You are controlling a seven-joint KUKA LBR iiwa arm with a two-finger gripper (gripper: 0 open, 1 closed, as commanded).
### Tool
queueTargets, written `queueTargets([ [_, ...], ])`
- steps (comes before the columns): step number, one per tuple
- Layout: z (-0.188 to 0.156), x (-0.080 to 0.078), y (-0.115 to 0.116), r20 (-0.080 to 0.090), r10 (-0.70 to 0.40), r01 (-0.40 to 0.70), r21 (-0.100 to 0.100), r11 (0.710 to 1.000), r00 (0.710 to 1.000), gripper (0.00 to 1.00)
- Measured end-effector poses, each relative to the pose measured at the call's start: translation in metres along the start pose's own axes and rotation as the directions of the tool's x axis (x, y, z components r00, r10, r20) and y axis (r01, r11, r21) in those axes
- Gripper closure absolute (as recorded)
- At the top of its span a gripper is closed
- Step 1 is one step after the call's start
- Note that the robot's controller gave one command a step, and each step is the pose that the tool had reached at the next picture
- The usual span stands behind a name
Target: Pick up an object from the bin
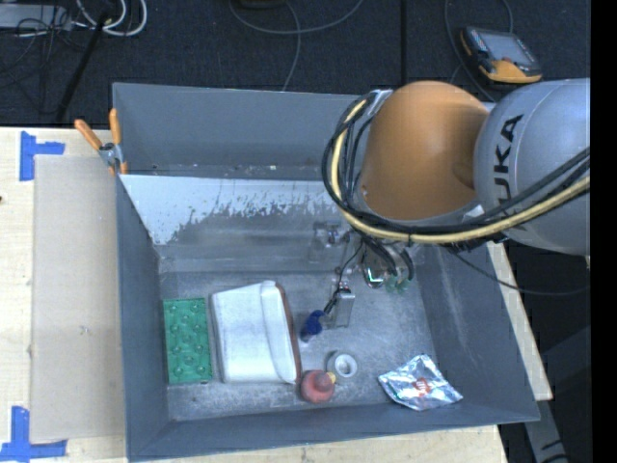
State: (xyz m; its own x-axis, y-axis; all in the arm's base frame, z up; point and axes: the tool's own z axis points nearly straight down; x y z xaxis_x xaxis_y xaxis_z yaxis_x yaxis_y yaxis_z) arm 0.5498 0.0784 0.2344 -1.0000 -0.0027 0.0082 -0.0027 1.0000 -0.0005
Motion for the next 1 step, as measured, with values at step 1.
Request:
queueTargets([
  [1, -0.0731, -0.0251, 0.0728, 0.018, -0.137, 0.137, -0.003, 0.991, 0.99, 0.0],
])
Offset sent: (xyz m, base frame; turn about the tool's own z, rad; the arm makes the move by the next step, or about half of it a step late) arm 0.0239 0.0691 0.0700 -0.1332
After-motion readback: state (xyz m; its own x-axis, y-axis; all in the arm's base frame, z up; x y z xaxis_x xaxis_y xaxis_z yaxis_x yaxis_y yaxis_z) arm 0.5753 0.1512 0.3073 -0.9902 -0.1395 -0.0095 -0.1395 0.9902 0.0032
